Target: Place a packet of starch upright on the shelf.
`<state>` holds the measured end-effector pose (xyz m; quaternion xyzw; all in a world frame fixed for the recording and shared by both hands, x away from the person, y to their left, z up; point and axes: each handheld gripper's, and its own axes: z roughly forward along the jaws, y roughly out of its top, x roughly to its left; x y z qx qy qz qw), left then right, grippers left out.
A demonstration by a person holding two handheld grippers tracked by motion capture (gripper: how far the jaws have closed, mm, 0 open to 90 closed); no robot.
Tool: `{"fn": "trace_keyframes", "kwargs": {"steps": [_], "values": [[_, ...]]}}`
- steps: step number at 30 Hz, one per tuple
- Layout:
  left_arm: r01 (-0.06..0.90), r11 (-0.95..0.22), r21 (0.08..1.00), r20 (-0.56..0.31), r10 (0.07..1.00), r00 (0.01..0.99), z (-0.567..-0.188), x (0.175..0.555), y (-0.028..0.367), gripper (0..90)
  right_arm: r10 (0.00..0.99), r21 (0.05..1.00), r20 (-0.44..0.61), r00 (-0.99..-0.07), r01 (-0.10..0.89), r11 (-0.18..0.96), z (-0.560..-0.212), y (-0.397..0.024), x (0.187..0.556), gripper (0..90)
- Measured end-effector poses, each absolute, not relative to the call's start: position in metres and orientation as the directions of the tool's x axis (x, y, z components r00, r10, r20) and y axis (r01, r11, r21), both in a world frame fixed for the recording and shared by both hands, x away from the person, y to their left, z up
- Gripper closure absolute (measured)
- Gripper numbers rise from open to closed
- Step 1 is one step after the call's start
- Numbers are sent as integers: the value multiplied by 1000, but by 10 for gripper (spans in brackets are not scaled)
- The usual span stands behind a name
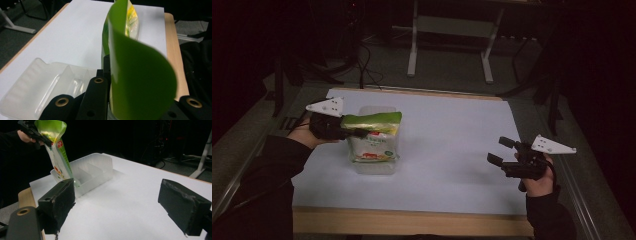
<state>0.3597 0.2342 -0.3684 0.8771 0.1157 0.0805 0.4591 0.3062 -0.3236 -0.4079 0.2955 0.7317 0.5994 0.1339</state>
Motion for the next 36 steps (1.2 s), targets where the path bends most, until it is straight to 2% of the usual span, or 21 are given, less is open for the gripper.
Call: {"fn": "trace_keyframes", "kwargs": {"steps": [13, 15, 19, 27, 28, 33, 36], "values": [[182, -581, 793, 2, 302, 953, -390, 364, 234, 848, 587, 955, 167, -792, 278, 103, -411, -323, 307, 139], [193, -607, 771, -8, 294, 956, -404, 367, 227, 848, 585, 956, 166, -793, 276, 102, -412, -323, 307, 139], [197, -582, 789, -29, 286, 958, -416, 369, 223, 847, 584, 954, 174, -793, 283, 100, -414, -323, 306, 139], [179, -566, 805, -1, 299, 954, -420, 367, 229, 843, 582, 951, 173, -795, 288, 111, -417, -322, 307, 139], [172, -562, 809, 5, 299, 954, -420, 367, 229, 835, 583, 951, 172, -794, 289, 113, -416, -321, 306, 139], [176, -468, 866, -12, 333, 943, -413, 362, 238, 662, 582, 949, 165, -796, 289, 126, -415, -320, 305, 139], [186, -451, 873, -18, 350, 937, -411, 360, 242, 641, 587, 947, 158, -794, 290, 138, -416, -321, 304, 139]]}}
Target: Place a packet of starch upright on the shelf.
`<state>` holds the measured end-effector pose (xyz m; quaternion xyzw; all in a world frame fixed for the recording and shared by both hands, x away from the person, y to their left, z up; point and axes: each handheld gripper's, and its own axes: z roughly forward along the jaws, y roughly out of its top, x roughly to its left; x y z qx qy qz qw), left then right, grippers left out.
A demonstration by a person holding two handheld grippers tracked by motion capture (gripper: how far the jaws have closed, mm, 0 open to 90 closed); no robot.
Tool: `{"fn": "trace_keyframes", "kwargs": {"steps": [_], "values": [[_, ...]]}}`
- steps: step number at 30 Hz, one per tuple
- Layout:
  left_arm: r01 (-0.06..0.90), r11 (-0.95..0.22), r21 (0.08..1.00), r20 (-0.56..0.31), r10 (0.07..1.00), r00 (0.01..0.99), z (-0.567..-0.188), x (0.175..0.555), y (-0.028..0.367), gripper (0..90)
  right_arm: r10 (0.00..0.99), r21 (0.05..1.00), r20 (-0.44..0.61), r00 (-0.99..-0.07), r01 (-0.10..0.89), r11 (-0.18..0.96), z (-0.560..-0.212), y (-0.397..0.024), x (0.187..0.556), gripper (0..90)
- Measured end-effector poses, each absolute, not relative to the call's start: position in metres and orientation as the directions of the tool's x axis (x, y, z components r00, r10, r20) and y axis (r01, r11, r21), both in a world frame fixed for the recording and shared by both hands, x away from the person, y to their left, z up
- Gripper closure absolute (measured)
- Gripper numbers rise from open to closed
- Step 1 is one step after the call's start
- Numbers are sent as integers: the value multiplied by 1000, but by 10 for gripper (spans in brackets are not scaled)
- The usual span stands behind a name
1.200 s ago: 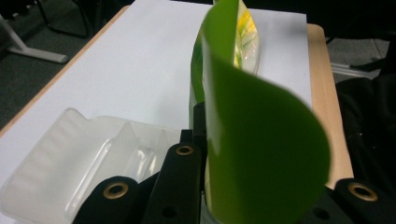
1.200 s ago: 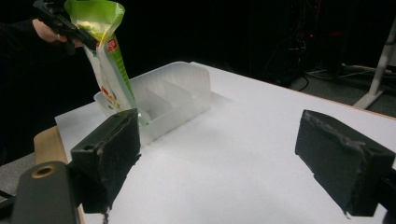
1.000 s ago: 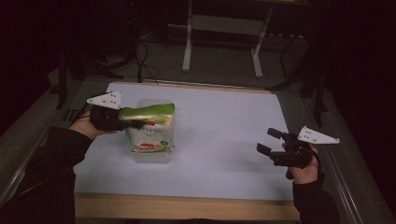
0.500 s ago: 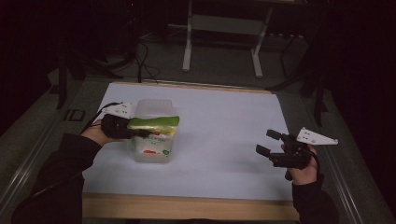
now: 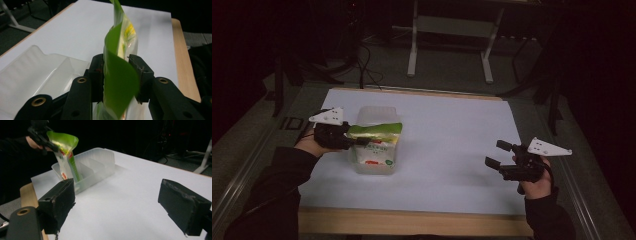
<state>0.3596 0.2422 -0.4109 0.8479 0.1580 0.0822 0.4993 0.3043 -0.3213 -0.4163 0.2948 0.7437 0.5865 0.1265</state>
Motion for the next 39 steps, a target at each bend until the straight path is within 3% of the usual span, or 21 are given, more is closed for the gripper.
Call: {"fn": "trace_keyframes", "kwargs": {"steps": [5, 7, 12, 15, 20, 39], "values": [[198, -412, 889, -32, 376, 926, -409, 354, 249, 501, 599, 944, 166, -783, 302, 134, -420, -325, 304, 139], [189, -367, 911, -28, 402, 915, -412, 347, 252, 260, 601, 942, 168, -781, 308, 136, -422, -326, 303, 139], [234, -344, 909, -49, 471, 881, -418, 337, 252, 47, 604, 937, 170, -779, 317, 145, -423, -325, 301, 140], [253, -326, 911, -72, 478, 875, -421, 333, 252, 14, 605, 936, 169, -778, 319, 149, -425, -325, 300, 140], [287, -309, 907, -85, 532, 842, -432, 316, 250, 13, 603, 929, 182, -777, 336, 153, -431, -324, 298, 141], [307, -260, 916, -92, 607, 789, -459, 266, 253, 13, 622, 926, 187, -760, 349, 147, -443, -327, 290, 141]]}}
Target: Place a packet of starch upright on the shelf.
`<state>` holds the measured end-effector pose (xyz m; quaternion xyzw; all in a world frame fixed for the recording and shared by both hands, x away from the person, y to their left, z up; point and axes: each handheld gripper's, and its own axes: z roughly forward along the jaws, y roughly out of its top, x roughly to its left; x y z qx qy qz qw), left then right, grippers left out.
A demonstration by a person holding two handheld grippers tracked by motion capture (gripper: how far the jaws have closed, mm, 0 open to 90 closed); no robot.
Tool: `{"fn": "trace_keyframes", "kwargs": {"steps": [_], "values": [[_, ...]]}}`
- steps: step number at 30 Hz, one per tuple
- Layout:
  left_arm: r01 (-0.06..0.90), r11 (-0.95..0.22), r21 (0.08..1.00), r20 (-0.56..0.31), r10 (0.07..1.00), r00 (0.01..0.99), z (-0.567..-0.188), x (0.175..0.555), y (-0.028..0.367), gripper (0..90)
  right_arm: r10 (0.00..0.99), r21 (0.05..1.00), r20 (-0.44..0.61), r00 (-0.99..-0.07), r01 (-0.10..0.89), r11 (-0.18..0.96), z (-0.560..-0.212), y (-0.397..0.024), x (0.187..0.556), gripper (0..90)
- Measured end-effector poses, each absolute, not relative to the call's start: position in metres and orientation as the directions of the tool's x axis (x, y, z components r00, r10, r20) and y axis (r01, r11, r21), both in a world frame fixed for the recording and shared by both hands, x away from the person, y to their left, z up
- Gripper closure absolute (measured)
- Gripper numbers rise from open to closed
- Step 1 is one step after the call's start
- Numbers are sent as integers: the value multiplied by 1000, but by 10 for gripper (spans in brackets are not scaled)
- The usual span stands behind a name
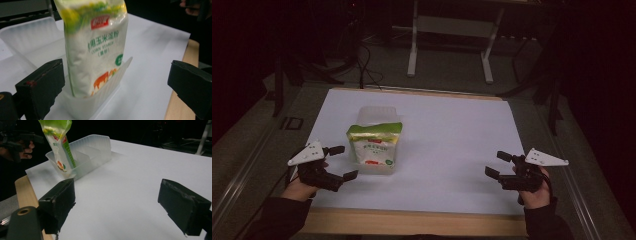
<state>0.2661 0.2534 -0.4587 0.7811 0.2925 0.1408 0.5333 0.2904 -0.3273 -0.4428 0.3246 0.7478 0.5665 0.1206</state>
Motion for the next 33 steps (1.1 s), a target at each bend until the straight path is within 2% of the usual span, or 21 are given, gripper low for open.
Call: {"fn": "trace_keyframes", "kwargs": {"steps": [16, 17, 22, 33], "values": [[313, -197, 929, -113, 654, 748, -485, 250, 249, 14, 658, 924, 194, -728, 360, 126, -455, -336, 282, 141], [308, -190, 932, -114, 653, 748, -487, 249, 251, 14, 677, 923, 156, -719, 350, 159, -459, -336, 280, 141], [316, -172, 933, -128, 663, 738, -493, 248, 254, 14, 692, 915, 116, -713, 347, 204, -466, -334, 281, 141], [340, -169, 925, -132, 695, 707, -508, 247, 254, 14, 698, 912, 113, -707, 352, 210, -476, -334, 278, 141]]}}
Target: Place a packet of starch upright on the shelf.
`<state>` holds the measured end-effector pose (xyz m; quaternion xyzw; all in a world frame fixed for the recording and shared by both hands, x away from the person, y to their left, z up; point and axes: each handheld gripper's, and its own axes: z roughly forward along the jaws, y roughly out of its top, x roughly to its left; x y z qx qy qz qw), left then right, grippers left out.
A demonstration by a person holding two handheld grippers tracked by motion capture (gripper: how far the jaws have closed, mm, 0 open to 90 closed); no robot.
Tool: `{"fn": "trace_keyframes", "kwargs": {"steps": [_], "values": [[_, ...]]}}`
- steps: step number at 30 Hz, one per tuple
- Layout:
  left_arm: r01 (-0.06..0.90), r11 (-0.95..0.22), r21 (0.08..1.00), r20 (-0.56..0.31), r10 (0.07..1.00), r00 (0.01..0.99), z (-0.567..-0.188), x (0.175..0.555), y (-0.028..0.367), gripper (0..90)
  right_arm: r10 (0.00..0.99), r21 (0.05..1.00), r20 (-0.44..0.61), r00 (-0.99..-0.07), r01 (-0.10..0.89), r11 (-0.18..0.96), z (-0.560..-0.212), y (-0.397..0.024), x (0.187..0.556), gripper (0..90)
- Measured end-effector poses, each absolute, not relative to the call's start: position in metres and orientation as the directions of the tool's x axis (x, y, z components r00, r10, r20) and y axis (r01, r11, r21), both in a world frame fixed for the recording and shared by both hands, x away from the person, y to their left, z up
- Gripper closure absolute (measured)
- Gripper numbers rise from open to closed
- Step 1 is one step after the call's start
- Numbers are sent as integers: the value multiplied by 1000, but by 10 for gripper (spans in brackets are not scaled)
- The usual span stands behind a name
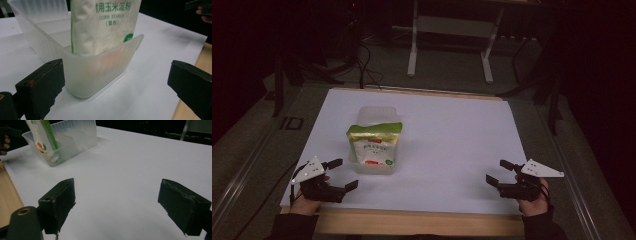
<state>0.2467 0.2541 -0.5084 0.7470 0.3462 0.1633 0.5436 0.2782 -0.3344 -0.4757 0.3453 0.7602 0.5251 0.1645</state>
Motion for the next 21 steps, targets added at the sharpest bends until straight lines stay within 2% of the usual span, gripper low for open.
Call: {"fn": "trace_keyframes", "kwargs": {"steps": [9, 21], "values": [[336, -153, 929, -129, 718, 684, -513, 244, 255, 14, 689, 908, 115, -715, 357, 219, -482, -333, 278, 141], [335, -139, 932, -129, 736, 665, -514, 244, 257, 14, 725, 916, 94, -683, 344, 205, -481, -337, 278, 143]]}}
